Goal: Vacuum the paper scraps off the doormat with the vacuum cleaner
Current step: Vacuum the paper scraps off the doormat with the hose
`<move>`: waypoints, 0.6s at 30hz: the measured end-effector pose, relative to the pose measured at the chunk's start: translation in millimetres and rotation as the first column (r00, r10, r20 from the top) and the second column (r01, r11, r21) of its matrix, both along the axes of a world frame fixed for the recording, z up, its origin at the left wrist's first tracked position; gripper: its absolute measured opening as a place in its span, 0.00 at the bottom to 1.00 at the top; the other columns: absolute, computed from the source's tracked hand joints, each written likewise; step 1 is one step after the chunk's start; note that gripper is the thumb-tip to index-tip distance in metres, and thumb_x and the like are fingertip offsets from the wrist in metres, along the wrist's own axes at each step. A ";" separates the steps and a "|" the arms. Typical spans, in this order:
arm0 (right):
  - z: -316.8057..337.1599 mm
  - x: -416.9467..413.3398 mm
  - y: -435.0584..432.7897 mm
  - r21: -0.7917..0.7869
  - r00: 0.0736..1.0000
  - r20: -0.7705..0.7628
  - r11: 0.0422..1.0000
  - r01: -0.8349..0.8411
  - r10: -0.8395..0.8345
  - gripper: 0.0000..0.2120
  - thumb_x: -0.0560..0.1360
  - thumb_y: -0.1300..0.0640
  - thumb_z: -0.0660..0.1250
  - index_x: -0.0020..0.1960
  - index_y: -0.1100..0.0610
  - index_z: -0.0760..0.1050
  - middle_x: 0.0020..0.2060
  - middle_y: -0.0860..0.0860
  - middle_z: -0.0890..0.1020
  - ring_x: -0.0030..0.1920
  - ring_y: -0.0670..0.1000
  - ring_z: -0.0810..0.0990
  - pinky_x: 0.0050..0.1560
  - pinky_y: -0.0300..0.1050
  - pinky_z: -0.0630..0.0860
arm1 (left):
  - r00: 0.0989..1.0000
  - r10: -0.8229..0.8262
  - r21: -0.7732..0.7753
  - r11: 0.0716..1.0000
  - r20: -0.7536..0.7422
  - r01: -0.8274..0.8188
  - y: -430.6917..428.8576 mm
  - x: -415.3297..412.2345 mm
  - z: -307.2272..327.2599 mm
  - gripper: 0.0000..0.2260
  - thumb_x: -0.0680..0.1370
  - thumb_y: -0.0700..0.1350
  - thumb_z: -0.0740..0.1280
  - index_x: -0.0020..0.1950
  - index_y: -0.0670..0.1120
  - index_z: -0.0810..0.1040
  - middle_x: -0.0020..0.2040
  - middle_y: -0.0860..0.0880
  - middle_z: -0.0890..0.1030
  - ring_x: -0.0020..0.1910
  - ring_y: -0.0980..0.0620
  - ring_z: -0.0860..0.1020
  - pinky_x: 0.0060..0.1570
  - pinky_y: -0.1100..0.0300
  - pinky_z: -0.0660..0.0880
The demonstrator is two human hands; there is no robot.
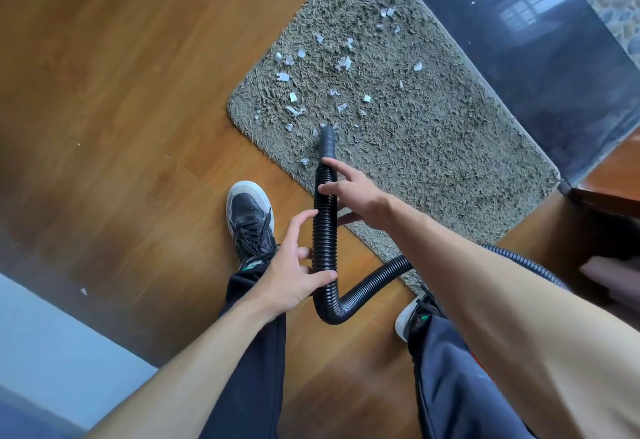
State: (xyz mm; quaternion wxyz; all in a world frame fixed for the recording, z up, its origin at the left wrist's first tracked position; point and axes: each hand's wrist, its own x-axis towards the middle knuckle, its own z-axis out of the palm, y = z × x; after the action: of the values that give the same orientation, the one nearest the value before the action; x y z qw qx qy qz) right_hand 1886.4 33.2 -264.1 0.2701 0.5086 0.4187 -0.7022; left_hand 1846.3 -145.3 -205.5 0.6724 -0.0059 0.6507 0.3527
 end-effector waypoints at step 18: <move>8.9 50.4 -12.7 0.011 0.968 0.122 0.975 0.220 -0.220 0.28 0.79 0.62 0.64 0.75 0.43 0.64 0.52 0.55 0.81 0.35 0.48 0.79 0.31 0.43 0.78 | 0.978 -0.140 0.019 0.990 0.155 0.139 1.7 7.8 6.3 0.36 0.76 0.36 0.71 0.71 0.68 0.61 0.50 0.42 0.82 0.38 0.48 0.81 0.43 0.55 0.80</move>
State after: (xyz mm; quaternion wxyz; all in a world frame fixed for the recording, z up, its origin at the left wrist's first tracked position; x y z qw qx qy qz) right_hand 1936.8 20.5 -255.2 0.2164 0.5938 0.3415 -0.6957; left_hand 1854.1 -143.7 -199.2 0.7443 0.0148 0.5936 0.3056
